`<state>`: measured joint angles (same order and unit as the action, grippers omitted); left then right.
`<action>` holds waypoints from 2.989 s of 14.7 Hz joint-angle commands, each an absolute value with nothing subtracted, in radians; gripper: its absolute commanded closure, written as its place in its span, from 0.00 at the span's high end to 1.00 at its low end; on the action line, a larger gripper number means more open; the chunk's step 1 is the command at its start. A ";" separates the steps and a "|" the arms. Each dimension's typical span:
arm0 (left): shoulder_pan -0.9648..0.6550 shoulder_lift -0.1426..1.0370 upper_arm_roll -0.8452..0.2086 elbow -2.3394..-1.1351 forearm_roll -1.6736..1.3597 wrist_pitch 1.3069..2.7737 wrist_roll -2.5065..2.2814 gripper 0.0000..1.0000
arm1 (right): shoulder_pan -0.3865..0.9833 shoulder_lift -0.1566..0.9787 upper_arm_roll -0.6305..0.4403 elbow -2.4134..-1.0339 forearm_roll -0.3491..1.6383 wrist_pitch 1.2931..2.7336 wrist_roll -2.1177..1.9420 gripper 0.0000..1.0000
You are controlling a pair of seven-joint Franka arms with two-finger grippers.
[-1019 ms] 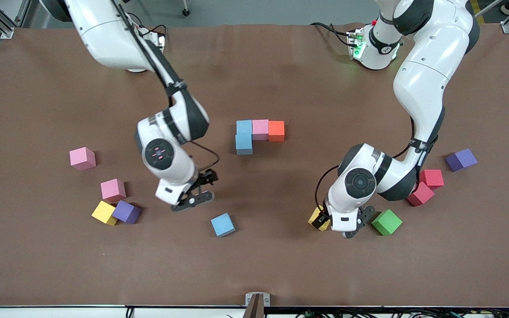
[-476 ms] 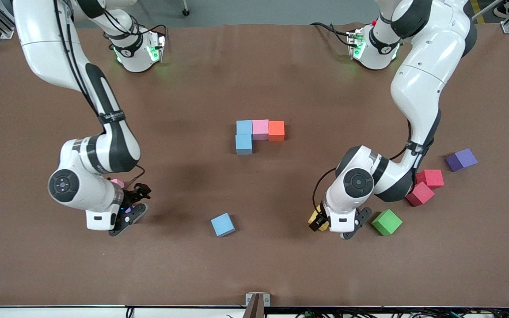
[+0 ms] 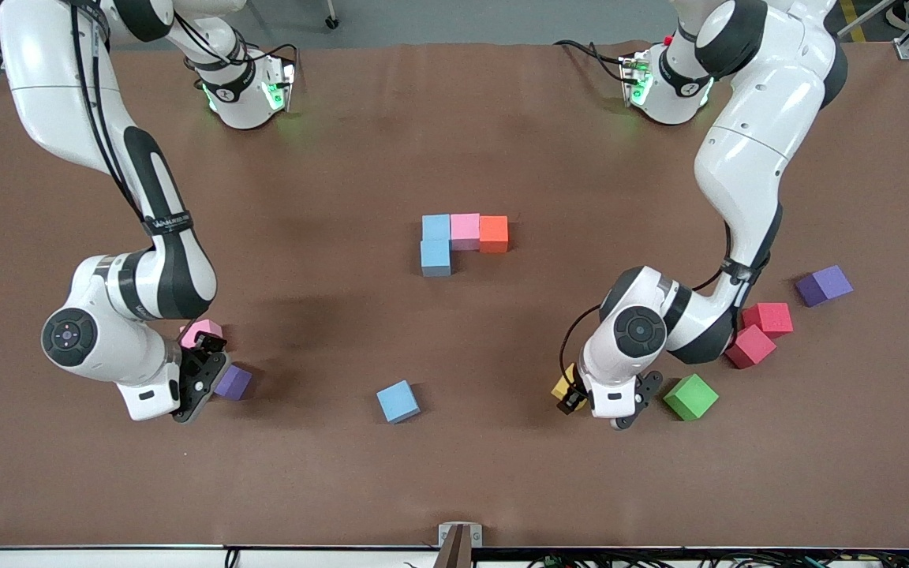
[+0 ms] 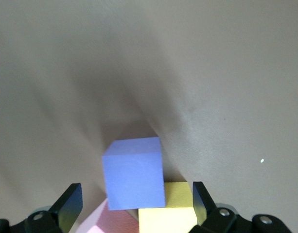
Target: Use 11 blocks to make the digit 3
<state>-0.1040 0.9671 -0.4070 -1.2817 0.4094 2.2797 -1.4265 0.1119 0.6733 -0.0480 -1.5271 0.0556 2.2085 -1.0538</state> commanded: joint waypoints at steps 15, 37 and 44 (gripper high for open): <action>-0.100 0.816 -0.417 -1.259 0.400 2.098 -1.385 0.01 | 0.095 0.729 -0.026 -1.621 0.048 2.350 -1.115 0.23; -0.118 0.756 -0.425 -1.275 0.400 1.987 -1.384 0.02 | 0.610 0.701 -0.021 -1.595 0.069 2.235 0.283 0.12; -0.117 0.750 -0.425 -1.315 0.379 1.973 -1.559 0.01 | 0.716 0.756 -0.021 -1.586 0.067 2.316 0.555 0.12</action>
